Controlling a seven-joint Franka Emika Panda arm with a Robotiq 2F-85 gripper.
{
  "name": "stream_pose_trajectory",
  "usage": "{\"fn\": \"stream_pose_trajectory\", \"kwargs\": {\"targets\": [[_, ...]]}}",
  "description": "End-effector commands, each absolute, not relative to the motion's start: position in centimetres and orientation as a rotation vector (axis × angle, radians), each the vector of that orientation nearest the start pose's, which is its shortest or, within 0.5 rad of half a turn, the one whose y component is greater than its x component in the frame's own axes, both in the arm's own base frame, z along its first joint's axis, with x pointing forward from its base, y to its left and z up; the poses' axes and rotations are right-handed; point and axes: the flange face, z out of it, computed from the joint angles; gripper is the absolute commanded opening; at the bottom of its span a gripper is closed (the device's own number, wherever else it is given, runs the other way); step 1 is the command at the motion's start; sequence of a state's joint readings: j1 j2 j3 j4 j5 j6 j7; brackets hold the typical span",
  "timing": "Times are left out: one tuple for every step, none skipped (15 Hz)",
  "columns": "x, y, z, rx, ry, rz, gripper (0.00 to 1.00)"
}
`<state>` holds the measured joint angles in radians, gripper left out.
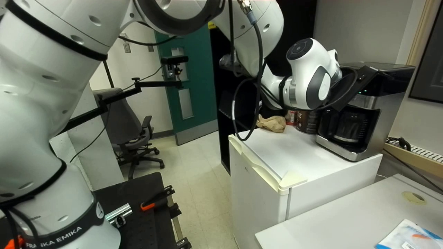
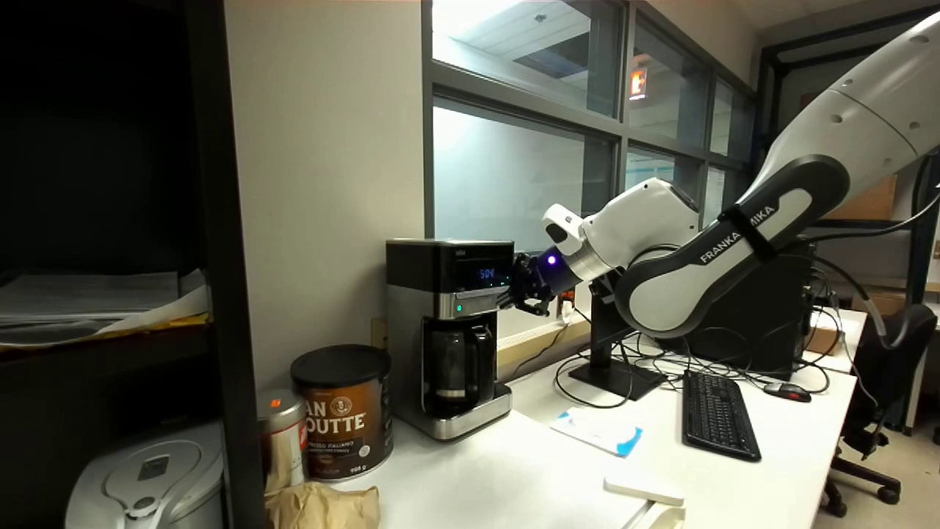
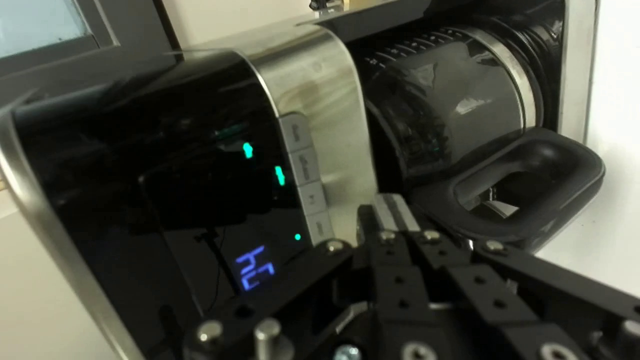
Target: Press a button on the machine
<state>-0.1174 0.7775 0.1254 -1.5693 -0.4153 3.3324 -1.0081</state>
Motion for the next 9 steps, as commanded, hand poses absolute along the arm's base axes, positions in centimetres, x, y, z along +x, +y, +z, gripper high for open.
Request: {"fn": "stream_pose_trajectory", "kwargs": {"targets": [[71.1, 3.2, 31.0, 1.812, 1.594, 1.098, 0.0], [70.4, 3.3, 31.0, 1.81, 1.61, 1.097, 0.0], [69.5, 3.4, 30.9, 1.817, 1.621, 1.093, 0.0], [68.7, 3.4, 31.0, 1.814, 1.635, 1.09, 0.0], [67.9, 3.5, 31.0, 1.816, 1.653, 1.08, 0.0], [67.2, 3.6, 31.0, 1.814, 1.667, 1.077, 0.0], [66.5, 3.6, 31.1, 1.816, 1.684, 1.065, 0.0], [65.9, 3.6, 31.1, 1.817, 1.699, 1.057, 0.0], [65.3, 3.6, 31.0, 1.818, 1.71, 1.05, 0.0]]}}
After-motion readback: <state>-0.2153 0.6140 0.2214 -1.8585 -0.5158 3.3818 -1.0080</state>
